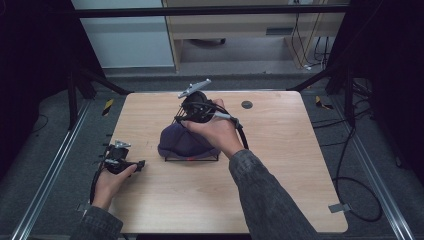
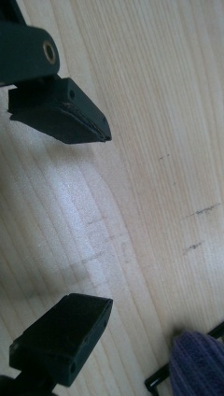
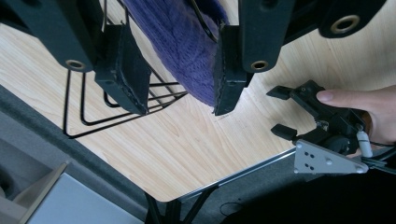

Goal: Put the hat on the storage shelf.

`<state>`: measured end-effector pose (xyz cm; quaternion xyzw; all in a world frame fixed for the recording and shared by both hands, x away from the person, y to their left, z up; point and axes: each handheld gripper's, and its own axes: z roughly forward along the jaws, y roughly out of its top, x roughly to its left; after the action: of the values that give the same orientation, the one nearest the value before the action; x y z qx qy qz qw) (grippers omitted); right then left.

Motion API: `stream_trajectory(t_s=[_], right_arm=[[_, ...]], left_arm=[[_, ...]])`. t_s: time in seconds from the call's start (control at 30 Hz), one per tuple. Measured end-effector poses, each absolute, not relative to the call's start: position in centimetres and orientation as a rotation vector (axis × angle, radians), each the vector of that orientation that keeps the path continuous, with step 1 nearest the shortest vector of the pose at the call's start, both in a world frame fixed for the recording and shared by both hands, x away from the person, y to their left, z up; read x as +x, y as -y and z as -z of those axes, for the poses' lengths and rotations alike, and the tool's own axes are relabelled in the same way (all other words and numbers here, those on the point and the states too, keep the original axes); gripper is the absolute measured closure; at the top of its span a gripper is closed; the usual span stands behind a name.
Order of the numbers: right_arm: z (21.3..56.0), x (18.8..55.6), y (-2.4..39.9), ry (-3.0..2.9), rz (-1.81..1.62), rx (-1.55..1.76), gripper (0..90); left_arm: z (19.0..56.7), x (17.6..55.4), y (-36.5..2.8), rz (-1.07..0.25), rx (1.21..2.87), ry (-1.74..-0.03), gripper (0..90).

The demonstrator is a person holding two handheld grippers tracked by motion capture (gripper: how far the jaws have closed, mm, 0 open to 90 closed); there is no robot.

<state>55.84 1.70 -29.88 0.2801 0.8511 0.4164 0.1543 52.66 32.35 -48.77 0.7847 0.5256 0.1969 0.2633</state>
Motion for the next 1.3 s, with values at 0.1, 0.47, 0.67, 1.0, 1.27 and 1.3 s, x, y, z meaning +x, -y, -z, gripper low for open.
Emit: stream_trajectory(t_s=[0.1,0.47,0.67,1.0,1.27,1.3], right_arm=[[29.6,55.7,-1.3,-2.429,-1.201,0.802,54.5],[28.8,55.0,0.2,-2.400,-1.217,0.810,46.0],[28.5,54.7,1.4,-2.360,-1.208,0.865,27.3],[27.2,53.8,4.4,-2.251,-1.234,0.916,11.2],[27.1,52.7,7.5,-2.223,-1.243,0.932,8.5],[27.1,52.6,7.8,-2.222,-1.241,0.934,8.5]], left_arm=[[49.0,52.7,-32.3,-0.528,2.138,-1.425,14.8],[49.3,52.7,-32.0,-0.496,2.131,-1.424,10.8],[49.4,52.7,-31.9,-0.502,2.138,-1.411,6.5],[49.5,52.7,-31.9,-0.503,2.132,-1.406,4.5],[49.6,52.7,-31.8,-0.503,2.134,-1.399,2.4],[49.6,52.7,-31.8,-0.504,2.133,-1.399,2.2]])
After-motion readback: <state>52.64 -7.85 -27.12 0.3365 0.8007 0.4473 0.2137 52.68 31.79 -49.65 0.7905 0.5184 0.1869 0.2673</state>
